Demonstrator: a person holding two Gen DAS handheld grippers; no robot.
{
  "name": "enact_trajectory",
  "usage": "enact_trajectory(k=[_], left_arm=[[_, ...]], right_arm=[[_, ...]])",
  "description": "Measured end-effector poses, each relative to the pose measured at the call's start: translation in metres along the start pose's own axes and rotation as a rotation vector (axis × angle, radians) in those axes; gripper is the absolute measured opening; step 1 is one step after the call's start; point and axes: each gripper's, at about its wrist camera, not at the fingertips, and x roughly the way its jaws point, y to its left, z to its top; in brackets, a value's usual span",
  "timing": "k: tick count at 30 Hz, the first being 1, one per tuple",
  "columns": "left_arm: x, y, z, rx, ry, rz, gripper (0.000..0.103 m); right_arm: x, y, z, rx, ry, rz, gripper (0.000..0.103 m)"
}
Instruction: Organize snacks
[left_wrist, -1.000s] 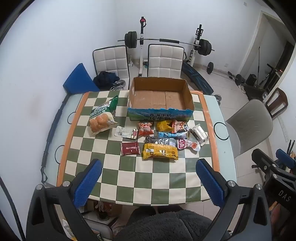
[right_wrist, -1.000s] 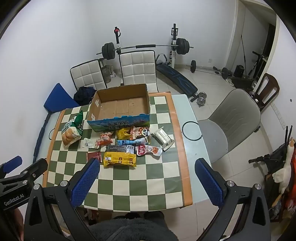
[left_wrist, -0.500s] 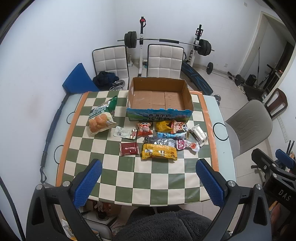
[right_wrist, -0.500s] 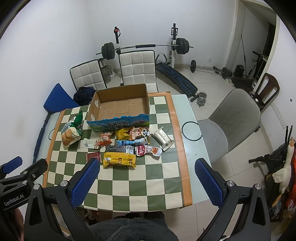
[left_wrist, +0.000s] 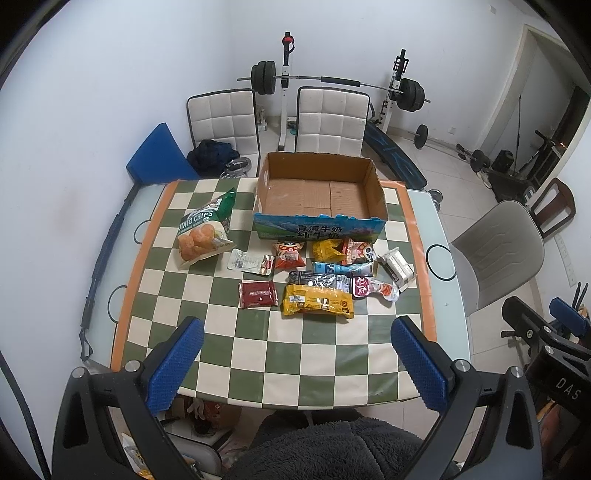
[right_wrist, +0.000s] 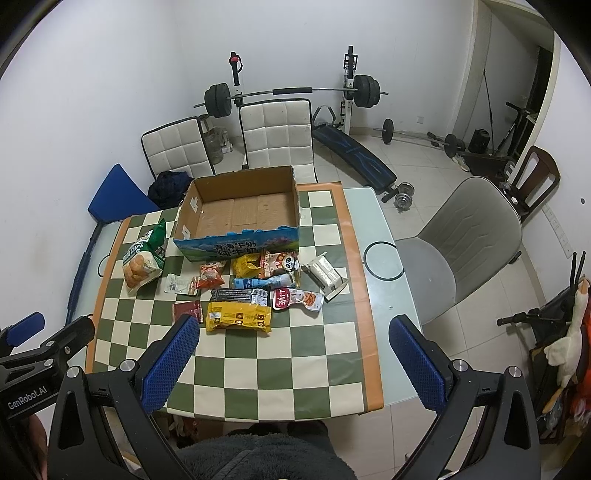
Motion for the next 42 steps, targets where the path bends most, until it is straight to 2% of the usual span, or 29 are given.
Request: enact_trajectory(k=[12, 16, 42], left_arm=[[0.0, 0.0, 0.0, 0.0, 0.004, -0.004, 0.103], [0.001, -0.016, -0.007, 0.003, 0.005, -0.005, 0.103], [0.001, -0.012, -0.011, -0.003, 0.007, -0.009, 0.103]], right_arm=[[-0.001, 0.0, -0.002, 0.002, 0.002, 0.0, 0.103], [-0.002, 0.001, -0.003, 0.002, 0.003, 0.0, 0.103], [-0.001, 0.0, 0.002, 0.004, 0.002, 0.0, 0.103]])
